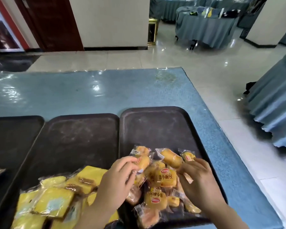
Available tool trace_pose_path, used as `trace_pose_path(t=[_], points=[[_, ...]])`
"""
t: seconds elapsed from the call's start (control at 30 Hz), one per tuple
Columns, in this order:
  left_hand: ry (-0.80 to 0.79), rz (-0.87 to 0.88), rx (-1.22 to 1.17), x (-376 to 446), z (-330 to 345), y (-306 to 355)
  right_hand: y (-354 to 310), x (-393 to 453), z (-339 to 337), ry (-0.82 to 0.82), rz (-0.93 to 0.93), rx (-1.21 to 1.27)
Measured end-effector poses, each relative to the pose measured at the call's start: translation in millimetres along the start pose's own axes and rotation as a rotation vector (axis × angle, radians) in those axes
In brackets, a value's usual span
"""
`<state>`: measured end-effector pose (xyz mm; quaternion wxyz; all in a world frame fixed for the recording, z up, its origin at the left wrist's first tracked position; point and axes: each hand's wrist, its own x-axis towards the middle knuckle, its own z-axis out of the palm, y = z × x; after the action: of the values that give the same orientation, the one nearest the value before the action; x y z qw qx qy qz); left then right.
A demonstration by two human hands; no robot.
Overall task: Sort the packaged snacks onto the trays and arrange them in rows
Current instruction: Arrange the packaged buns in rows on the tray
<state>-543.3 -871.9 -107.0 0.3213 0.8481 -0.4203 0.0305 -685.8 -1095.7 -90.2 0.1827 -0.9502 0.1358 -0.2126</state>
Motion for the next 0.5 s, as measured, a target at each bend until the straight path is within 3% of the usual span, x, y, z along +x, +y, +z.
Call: trace_pose_path(t=[0.1,0.2,0.37,0.5], points=[[-0.032,0.117,0.089,4,29,6,23,3,-10,0.016,-0.018,0.025],[-0.163,0.150,0.122,1,47,5,41,1,-12,0.011,-0.038,0.027],[-0.321,0.051,0.061,2,42,8,47,5,-11,0.079,-0.182,0.058],[-0.274,-0.176,-0.208,19,30,24,50,12,-8,0.059,-0.289,0.077]])
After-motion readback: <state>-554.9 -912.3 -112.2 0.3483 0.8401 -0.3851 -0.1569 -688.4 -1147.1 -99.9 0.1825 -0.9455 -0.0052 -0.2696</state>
